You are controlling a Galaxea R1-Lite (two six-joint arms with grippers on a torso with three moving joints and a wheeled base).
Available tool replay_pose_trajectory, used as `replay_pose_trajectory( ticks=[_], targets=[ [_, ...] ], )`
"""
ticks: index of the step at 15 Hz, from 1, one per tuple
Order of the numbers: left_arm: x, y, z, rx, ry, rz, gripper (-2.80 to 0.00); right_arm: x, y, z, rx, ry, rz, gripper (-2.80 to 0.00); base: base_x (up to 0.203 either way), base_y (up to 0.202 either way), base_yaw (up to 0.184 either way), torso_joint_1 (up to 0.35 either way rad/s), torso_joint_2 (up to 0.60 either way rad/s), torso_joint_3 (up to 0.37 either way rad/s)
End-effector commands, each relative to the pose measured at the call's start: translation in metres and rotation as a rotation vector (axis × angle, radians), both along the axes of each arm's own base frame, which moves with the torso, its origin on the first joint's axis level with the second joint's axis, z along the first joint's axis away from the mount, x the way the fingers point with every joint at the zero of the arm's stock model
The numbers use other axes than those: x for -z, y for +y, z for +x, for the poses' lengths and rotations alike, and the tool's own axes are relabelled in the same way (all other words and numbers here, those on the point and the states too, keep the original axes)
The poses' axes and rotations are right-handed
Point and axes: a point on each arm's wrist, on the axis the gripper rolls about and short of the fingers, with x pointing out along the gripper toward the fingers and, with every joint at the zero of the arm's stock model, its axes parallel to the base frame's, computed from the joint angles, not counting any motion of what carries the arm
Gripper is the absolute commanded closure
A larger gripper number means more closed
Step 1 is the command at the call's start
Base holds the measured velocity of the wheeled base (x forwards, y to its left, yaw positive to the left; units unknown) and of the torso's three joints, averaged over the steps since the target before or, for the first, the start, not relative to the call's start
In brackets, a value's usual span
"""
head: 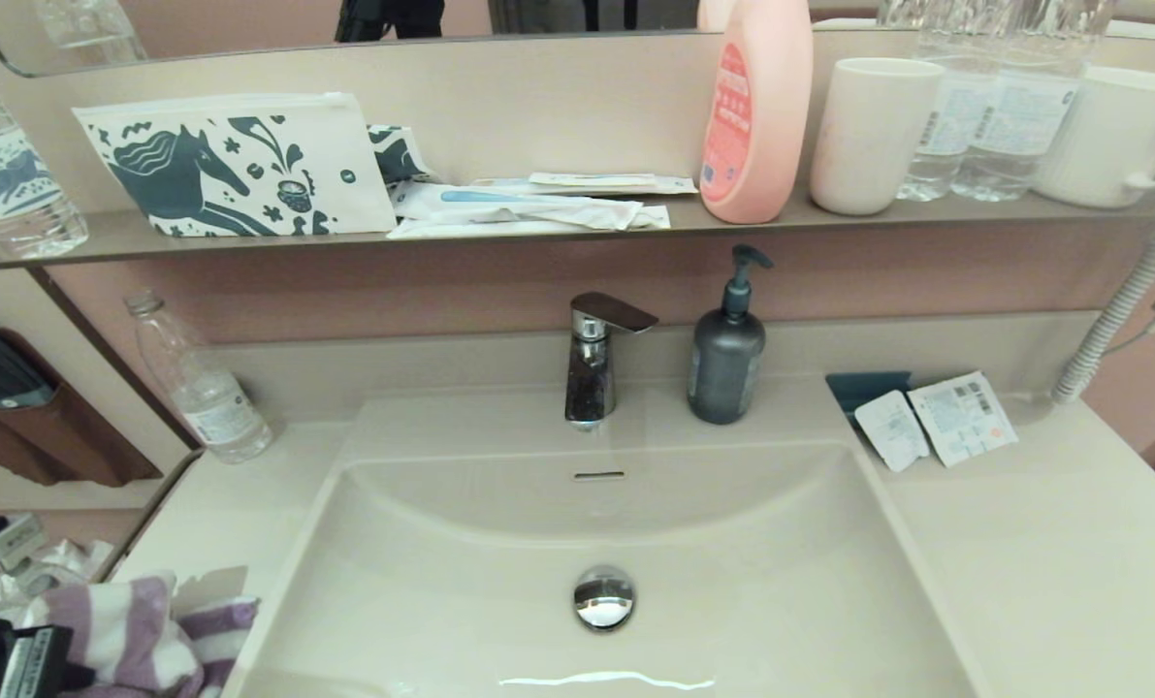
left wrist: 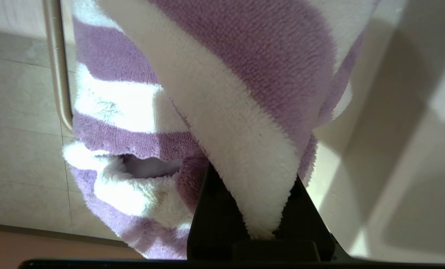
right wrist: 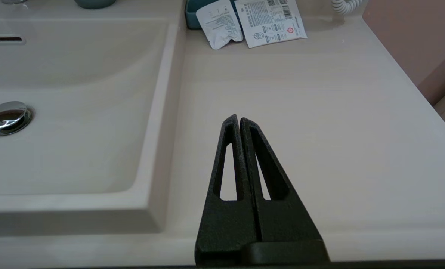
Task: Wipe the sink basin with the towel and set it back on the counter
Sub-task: Pick up the cloth
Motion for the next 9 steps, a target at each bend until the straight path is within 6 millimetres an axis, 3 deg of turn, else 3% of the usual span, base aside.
replay_pose_trajectory(
  ticks=[1,5,9],
  targets=[
    [-0.031,-0.015,-0.017,0.006,-0.090,0.064,0.00,0.000,0.000,0.000,-0.001,0.001,0.000,0.00,0.000,0.000,0.000,0.000,0.00,0.000],
    [-0.068,-0.029,-0.017,0.076,-0.191,0.136,0.00,0.000,0.000,0.000,-0.001,0.001,0.000,0.00,0.000,0.000,0.000,0.000,0.00,0.000],
    [-0.091,-0.054,-0.016,0.137,-0.196,0.046,0.00,0.000,0.000,0.000,-0.001,0.001,0.000,0.00,0.000,0.000,0.000,0.000,0.00,0.000]
  ],
)
